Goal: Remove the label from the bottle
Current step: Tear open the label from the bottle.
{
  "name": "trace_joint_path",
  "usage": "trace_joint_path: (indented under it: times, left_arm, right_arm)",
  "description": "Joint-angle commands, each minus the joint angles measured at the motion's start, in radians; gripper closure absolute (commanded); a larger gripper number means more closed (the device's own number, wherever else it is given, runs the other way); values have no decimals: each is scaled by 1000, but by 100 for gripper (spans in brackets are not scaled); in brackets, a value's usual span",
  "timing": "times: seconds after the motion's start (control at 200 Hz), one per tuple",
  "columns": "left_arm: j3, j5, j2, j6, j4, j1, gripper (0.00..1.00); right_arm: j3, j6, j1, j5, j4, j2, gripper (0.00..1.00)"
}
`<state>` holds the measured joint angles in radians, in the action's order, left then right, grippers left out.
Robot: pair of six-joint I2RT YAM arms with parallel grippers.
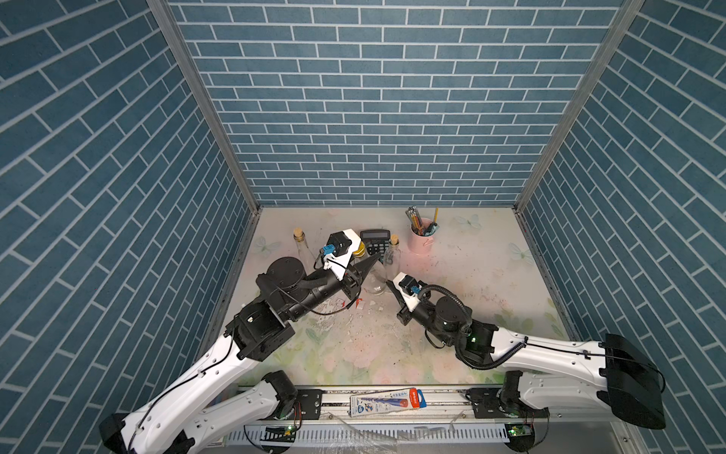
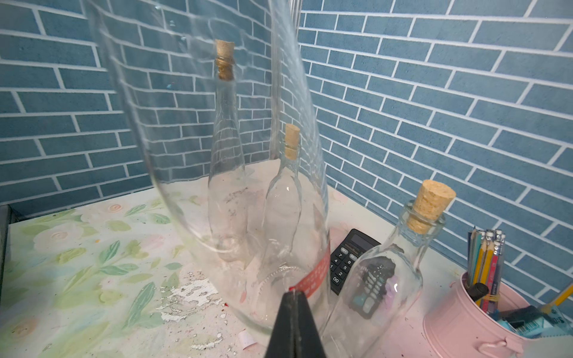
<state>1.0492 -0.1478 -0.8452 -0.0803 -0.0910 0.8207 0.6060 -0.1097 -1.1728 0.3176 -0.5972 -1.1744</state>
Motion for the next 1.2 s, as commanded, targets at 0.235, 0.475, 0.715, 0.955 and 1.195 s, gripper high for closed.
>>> trace_joint_path:
  times: [0.235,0.475,0.715,0.955,1.195]
  left_arm:
    - [102,-256,-2,42,15,15,100]
    - [120,-267,-2,10,-31,15,100]
    - [118,-234,-2,-2,-45,16,100]
    - [133,-287,-16,-2,-64,16,100]
    - [144,-331,-24,-5,-80,15,100]
  right_arm:
    - [-25,-111,33,63,-25,30,100]
    - [-47,-107,60,33,-3,76,100]
    - [-71,-104,67,30,25,122,100]
    - [-80,-109,71,21,36,140,100]
    - [-83,-113,78,11,51,156,100]
